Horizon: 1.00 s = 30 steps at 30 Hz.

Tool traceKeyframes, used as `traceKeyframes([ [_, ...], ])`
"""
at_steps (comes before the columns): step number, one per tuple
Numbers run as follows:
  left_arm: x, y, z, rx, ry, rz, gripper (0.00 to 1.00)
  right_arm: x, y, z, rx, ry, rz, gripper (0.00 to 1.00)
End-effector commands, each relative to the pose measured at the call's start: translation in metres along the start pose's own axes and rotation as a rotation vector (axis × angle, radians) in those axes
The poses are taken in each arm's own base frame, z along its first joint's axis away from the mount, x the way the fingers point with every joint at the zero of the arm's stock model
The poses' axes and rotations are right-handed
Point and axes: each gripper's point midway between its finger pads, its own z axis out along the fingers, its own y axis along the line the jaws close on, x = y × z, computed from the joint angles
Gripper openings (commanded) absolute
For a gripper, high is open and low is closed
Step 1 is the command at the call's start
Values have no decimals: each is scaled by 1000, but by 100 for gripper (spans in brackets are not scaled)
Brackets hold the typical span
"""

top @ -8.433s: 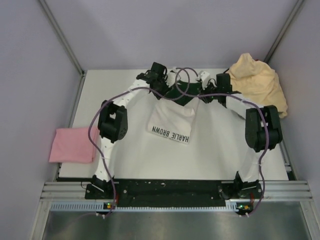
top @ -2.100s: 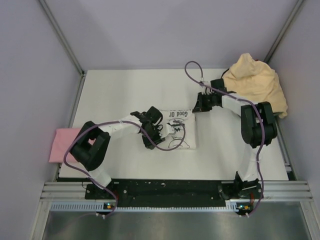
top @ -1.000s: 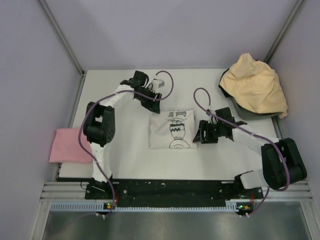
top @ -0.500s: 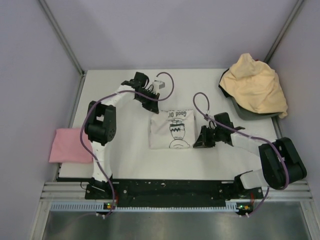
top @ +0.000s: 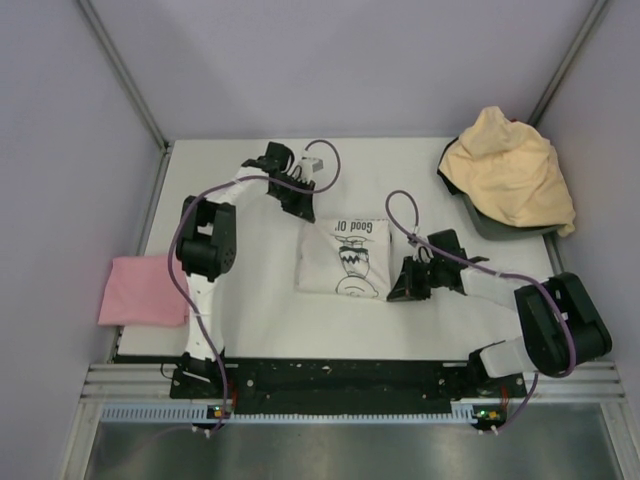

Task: Fold and stack the t-shirts
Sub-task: Smooth out wrinkles on the folded tshirt

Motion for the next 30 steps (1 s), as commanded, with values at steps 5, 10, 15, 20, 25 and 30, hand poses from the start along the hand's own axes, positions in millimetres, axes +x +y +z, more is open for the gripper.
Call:
traceKeyframes([
  [5,-43,-3,-32,-35,-124,35,46,-17,14,-17,18,-51,-46,33],
  [10,-44,-21,-81,-99,-261,-114,60,-56,17,-33,58,-150,-77,47],
  [15,9,-40,-87,-112,-317,-283,74,-82,19,-44,86,-217,-90,53],
  [20,50,-41,-68,-93,-259,-356,73,-81,19,-45,92,-205,-108,54],
  [25,70,-45,-37,-8,-176,-445,71,-77,18,-49,95,-213,-122,54],
  [30,89,-63,-4,106,-81,-515,66,-68,15,-54,107,-219,-130,54],
])
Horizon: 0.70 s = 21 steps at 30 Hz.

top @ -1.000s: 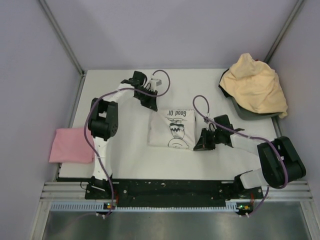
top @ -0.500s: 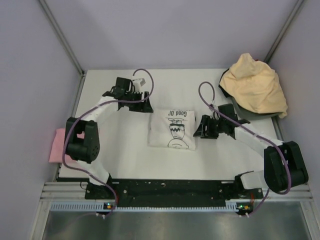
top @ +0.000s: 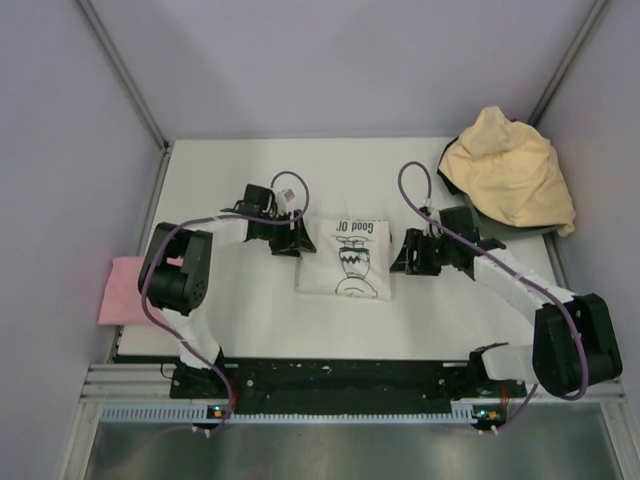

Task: Fold and stack the t-shirts
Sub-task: Smooth out wrinkles on the folded tshirt, then put the neatly folded tshirt into the corner of the board with the left arm

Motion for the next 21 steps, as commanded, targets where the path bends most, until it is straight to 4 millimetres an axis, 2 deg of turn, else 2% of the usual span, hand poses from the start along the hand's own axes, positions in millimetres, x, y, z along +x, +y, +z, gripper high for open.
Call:
traceKeyframes([
  [1,16,-19,24,111,63,-46,65,-4,0,-13,8,-47,-37,54],
  [3,28,-15,35,121,108,-93,55,-5,0,-17,9,-60,-40,54],
  [5,37,-11,44,144,156,-141,37,-8,2,-22,9,-76,-46,54],
  [8,43,-11,47,167,193,-151,0,-12,3,-28,15,-94,-54,55],
  [12,34,-23,31,193,177,-55,0,-15,4,-34,22,-105,-71,55],
  [15,38,-22,9,170,210,34,0,-17,3,-36,32,-108,-84,55],
  [21,50,8,-51,40,250,223,0,-20,1,-41,57,-118,-106,55],
])
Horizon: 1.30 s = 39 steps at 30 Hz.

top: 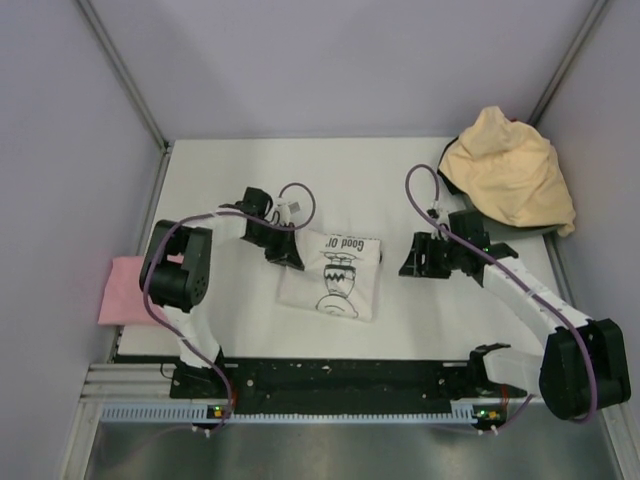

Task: Fold and stack the t-shirts
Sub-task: Put the neatly folded tshirt into the corner of the board with the left arm

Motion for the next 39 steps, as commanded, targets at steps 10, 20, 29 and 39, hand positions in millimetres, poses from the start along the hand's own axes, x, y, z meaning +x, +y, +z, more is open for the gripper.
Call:
traceKeyframes([
  [10,62,47,-155,-434,122,300,0,-27,4,-24,40,-89,-99,55],
  [20,96,55,-237,-681,140,284,0,-31,5,-29,45,-97,-124,55],
  [29,108,55,-288,-768,70,246,0,-27,0,-28,59,-83,-160,56],
  [39,105,63,-344,-943,19,232,0,-24,-6,-28,78,-79,-196,56],
])
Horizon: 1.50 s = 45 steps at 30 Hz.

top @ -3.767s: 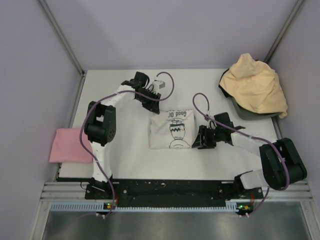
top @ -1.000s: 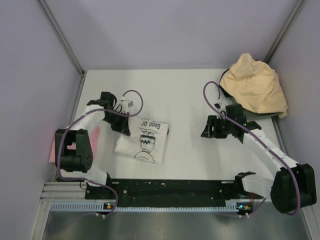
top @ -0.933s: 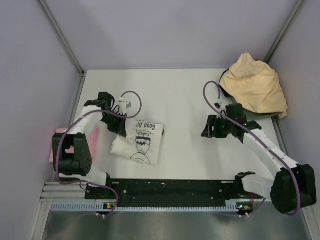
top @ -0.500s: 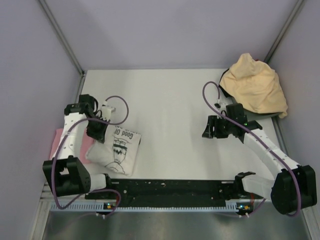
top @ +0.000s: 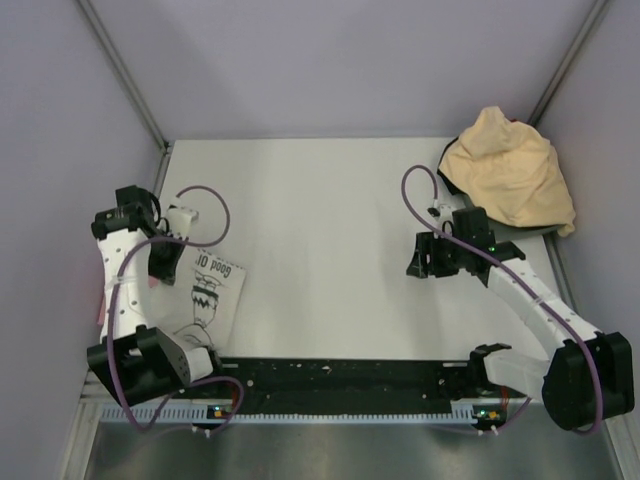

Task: Fold and stack the t-shirts
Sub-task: Put the neatly folded tshirt into the corner of the board with the left arm

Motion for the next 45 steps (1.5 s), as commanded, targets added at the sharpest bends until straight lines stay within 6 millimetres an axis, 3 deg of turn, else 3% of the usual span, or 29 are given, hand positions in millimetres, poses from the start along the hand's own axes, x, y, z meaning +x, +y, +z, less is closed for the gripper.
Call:
traceKeyframes([
  [1,-5,26,-33,-135,-64,25,0,-19,2,-10,4,-66,-46,56],
  [9,-12,43,-61,-210,-116,18,0,-21,1,-12,9,-78,-49,56],
  [15,-7,72,-77,-302,-109,-7,0,-22,0,-13,16,-82,-53,56],
  [28,10,156,-35,-393,-84,-179,0,-22,-1,-14,16,-84,-51,56],
  [32,10,174,-17,-434,-96,-168,0,-22,-1,-14,19,-84,-53,56],
  [34,19,188,-8,-487,-57,-194,6,-23,-1,-15,18,-88,-53,56],
  [36,33,202,-6,-543,-5,-246,26,-22,-1,-15,18,-87,-52,56],
  [38,48,218,-11,-615,36,-263,34,-22,-1,-16,18,-90,-53,56],
  [41,69,238,-24,-784,96,-225,36,-22,-1,-16,16,-88,-53,57],
  [45,61,238,-49,-872,30,-150,36,-24,0,-16,14,-91,-59,57],
])
